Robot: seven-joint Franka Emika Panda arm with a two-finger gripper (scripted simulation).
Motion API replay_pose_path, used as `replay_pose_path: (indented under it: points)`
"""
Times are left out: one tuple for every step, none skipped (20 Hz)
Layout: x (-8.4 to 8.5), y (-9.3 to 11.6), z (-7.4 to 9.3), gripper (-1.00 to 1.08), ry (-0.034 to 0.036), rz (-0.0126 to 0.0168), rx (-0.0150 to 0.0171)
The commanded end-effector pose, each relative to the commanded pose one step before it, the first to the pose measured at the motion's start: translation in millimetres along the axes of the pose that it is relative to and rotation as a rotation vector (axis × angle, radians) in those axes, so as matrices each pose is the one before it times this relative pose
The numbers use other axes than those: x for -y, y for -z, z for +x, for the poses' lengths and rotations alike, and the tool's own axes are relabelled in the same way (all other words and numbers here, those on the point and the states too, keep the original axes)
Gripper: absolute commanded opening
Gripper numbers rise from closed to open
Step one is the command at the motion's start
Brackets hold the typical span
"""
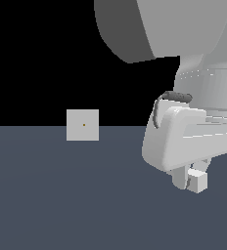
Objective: Plug the charger into the wall socket.
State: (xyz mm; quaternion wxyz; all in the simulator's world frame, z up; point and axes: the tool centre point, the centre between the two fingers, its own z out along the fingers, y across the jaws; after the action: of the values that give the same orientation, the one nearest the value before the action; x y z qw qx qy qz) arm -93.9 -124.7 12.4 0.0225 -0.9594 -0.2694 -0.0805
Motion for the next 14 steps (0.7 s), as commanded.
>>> replay_pose_path:
  points:
    - [2.33, 0.7, 2.27, -1.0, -0.00572, -0.00115, -0.00047]
    - [1.43, 0.43, 1.26, -1.0, -0.00441, -0.00074, -0.00009]
    - [1.71, 0.5, 1.5, -1.0, -0.00514, -0.00086, -0.0001]
    - [1.96, 0.58, 1.73, -1.0, -0.0059, -0.00098, -0.00012]
    - [2.21, 0.65, 1.95, -1.0, -0.00664, -0.00111, -0.00013]
    - [2.44, 0.73, 2.16, -1.0, -0.0074, -0.00123, -0.00015]
    - [2.69, 0.79, 2.39, -1.0, -0.00809, -0.00135, -0.00016]
    - [2.92, 0.86, 2.6, -1.0, -0.0088, -0.00146, -0.00018]
    - [3.14, 0.93, 2.8, -1.0, -0.00949, -0.00157, -0.00019]
    - [3.36, 1.0, 3.01, -1.0, -0.01015, -0.00168, -0.0002]
    - [3.57, 1.06, 3.21, -1.0, -0.01079, -0.00179, -0.00022]
    - [3.78, 1.12, 3.41, -1.0, -0.0114, -0.00189, -0.00022]
    - [3.97, 1.18, 3.59, -1.0, -0.01201, -0.00199, -0.00023]
    - [4.17, 1.23, 3.78, -1.0, -0.01258, -0.00208, -0.00023]
